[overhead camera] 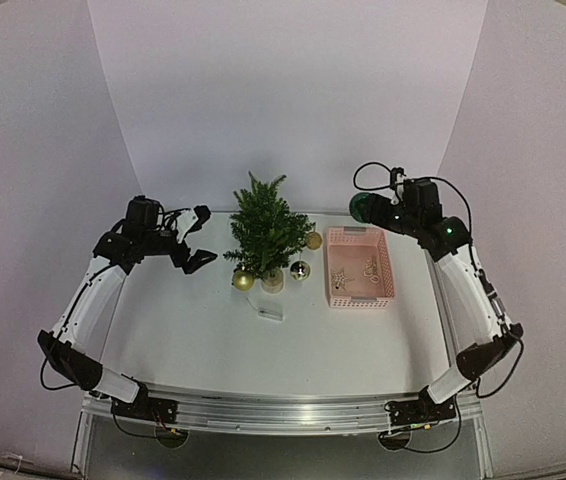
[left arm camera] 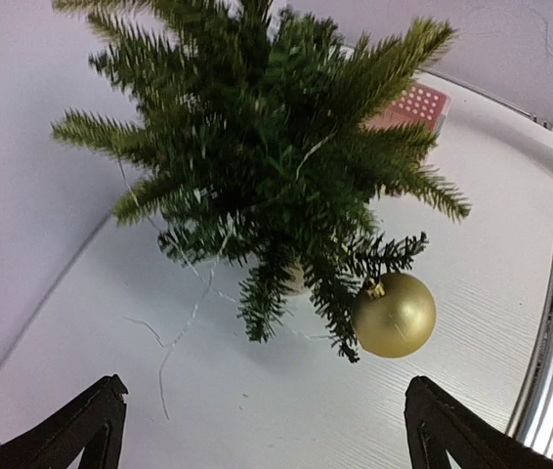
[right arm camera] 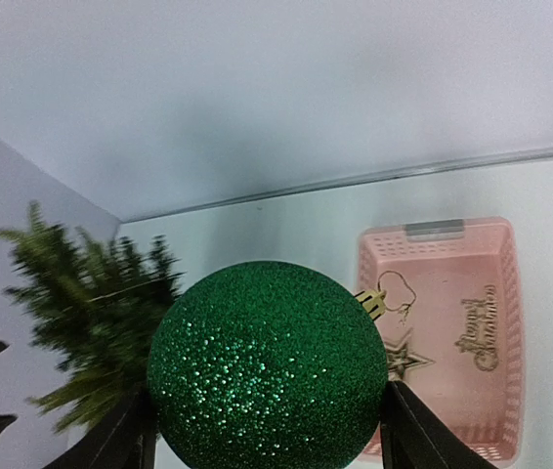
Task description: Decorate the small christmas tree
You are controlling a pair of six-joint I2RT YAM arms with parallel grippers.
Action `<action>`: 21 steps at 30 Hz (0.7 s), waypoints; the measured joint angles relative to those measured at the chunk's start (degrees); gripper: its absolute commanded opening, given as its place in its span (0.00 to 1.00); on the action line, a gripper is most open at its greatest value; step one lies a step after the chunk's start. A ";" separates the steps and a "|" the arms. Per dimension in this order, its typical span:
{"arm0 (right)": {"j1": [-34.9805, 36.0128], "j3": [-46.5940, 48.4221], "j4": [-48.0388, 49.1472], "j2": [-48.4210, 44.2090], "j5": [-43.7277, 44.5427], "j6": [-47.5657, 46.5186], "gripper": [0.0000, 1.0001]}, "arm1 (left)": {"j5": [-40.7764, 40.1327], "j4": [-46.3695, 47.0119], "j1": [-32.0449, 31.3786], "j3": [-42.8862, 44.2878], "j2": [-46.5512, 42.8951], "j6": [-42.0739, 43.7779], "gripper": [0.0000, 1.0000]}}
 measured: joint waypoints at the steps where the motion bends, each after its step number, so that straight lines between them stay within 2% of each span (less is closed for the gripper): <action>1: 1.87 -0.26 0.04 -1.79 0.66 1.10 0.37 | -1.27 1.15 -1.24 -0.05 -0.77 1.61 1.00; 7: 13.93 -4.11 1.05 -9.71 5.11 9.56 0.35 | -10.81 10.54 -14.65 -1.37 -4.18 14.67 1.00; 13: 24.69 -6.07 2.25 -10.23 9.72 15.62 0.35 | -18.27 17.75 -23.97 -3.05 -4.46 27.31 1.00; 17: 31.19 -4.78 3.23 -7.73 12.02 17.72 0.35 | -20.62 18.21 -29.87 -3.40 -4.46 30.75 1.00; 21: 35.22 -2.13 4.24 -3.70 13.71 18.79 0.35 | -21.36 18.17 -33.37 -3.34 -4.48 29.48 1.00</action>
